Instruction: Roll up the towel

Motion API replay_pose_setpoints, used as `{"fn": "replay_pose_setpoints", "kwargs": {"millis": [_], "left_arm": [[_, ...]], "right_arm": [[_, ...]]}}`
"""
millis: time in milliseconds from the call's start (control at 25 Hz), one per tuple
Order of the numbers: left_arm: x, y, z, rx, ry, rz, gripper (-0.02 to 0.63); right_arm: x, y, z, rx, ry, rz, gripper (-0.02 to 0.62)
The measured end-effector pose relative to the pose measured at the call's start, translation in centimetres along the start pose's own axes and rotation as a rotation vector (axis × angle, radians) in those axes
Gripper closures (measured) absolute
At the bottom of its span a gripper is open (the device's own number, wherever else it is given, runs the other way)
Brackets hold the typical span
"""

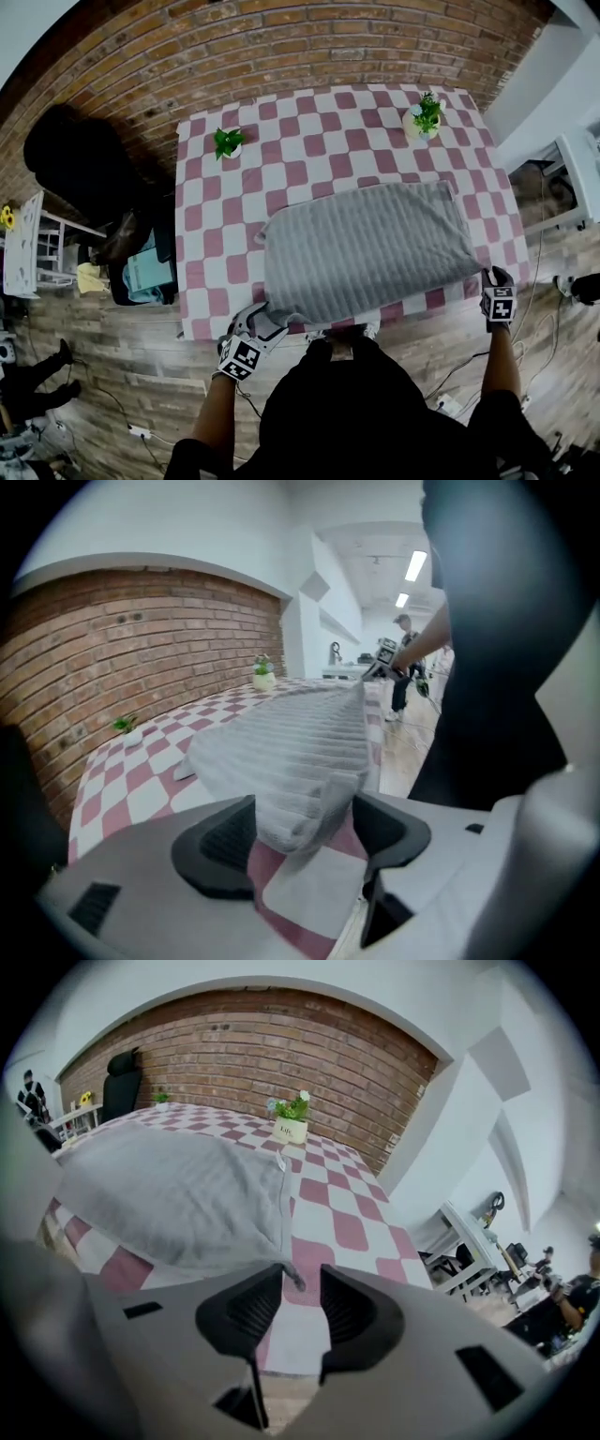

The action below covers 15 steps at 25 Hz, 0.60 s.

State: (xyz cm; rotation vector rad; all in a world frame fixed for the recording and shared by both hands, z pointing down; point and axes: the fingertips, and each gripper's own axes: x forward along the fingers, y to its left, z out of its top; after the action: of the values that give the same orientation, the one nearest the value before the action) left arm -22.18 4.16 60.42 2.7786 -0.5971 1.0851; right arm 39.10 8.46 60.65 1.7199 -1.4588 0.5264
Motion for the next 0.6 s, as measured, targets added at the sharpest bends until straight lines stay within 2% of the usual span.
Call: {"fn": "replay_pose_setpoints", "kwargs": {"millis": [80, 160, 240, 320, 400, 480, 600], "left_arm": [[-0.8, 1.4, 0.5, -0.105, -0.056, 0.061, 0.278], [-1.4, 2.2, 0.8, -0.155, -0.088, 0.098, 0.279], [-1.6, 2.0, 0.9, -0.176, -0.095, 0.113, 0.281], [-1.4, 1.4, 0.9, -0.201, -0.103, 0.122, 0.284], [-1.3, 0.6, 0.8, -0.217, -0.110, 0.137, 0.295], [-0.9, -0.2, 0.6, -0.217, -0.110, 0.160, 0.344], [-0.3, -1.0, 0.3, -0.214, -0.101, 0.181, 0.377]], "right_arm": [[-1.2, 0.1, 1.8, 0.024, -0.097, 0.009, 0.444], [-2.7, 0.8, 4.6, 0.032, -0.219, 0.034, 0.443], [-3.8, 3.0, 9.2, 0.004, -0.348, 0.106, 0.443], [-4.5, 7.2, 15.1, -0.050, -0.471, 0.235, 0.443], [-4.8, 13.3, 21.0, -0.132, -0.556, 0.407, 0.443], [-4.6, 20.6, 25.6, -0.262, -0.585, 0.593, 0.443], [-3.8, 32.4, 30.3, -0.540, -0.557, 0.835, 0.443]]}}
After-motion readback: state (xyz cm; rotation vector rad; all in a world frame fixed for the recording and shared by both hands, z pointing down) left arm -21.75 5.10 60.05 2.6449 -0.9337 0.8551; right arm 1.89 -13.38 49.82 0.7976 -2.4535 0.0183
